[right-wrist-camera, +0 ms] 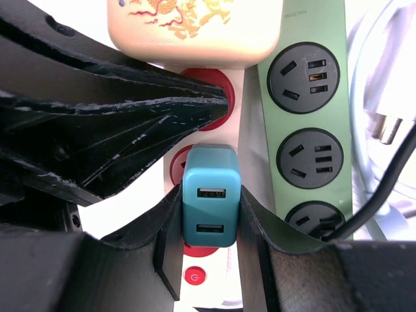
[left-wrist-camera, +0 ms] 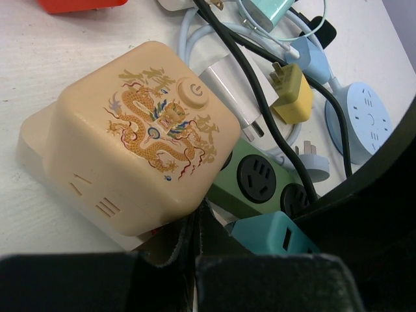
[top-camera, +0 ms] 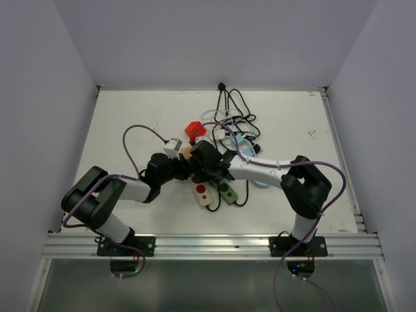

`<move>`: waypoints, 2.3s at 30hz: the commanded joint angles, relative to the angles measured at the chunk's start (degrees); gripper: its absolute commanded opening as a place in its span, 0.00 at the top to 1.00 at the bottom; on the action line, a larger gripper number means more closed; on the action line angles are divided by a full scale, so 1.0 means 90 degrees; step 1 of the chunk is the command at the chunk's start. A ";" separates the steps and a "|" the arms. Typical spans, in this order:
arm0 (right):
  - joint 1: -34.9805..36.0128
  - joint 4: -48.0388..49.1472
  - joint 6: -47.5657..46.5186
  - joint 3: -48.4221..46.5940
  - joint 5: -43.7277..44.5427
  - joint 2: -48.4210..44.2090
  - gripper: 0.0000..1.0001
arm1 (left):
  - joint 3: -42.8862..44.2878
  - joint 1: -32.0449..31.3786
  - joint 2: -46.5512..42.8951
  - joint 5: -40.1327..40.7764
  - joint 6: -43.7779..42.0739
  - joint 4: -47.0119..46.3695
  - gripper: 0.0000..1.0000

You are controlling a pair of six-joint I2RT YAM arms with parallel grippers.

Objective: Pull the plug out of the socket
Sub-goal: Remove the plug from the socket.

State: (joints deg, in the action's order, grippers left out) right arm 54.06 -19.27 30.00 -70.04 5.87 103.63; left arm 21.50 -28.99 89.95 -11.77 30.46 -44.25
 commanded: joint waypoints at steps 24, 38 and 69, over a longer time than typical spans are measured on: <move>0.0067 0.0666 0.0534 -0.0186 -0.1569 -0.0441 1.00 | -0.0093 0.0018 0.0543 0.0312 -0.0259 0.1655 1.00; 0.0975 -0.1404 0.0036 -0.1797 0.1027 0.0331 1.00 | -0.0074 0.0018 0.0572 0.0312 -0.0269 0.1665 1.00; 0.1268 -0.1676 0.0026 -0.2158 0.1340 0.0457 1.00 | 0.0014 0.0018 0.0728 0.0400 -0.0249 0.1733 1.00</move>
State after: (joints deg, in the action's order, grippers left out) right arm 59.83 -32.42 30.89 -81.30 18.59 109.51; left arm 22.92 -28.88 91.50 -13.10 31.00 -43.68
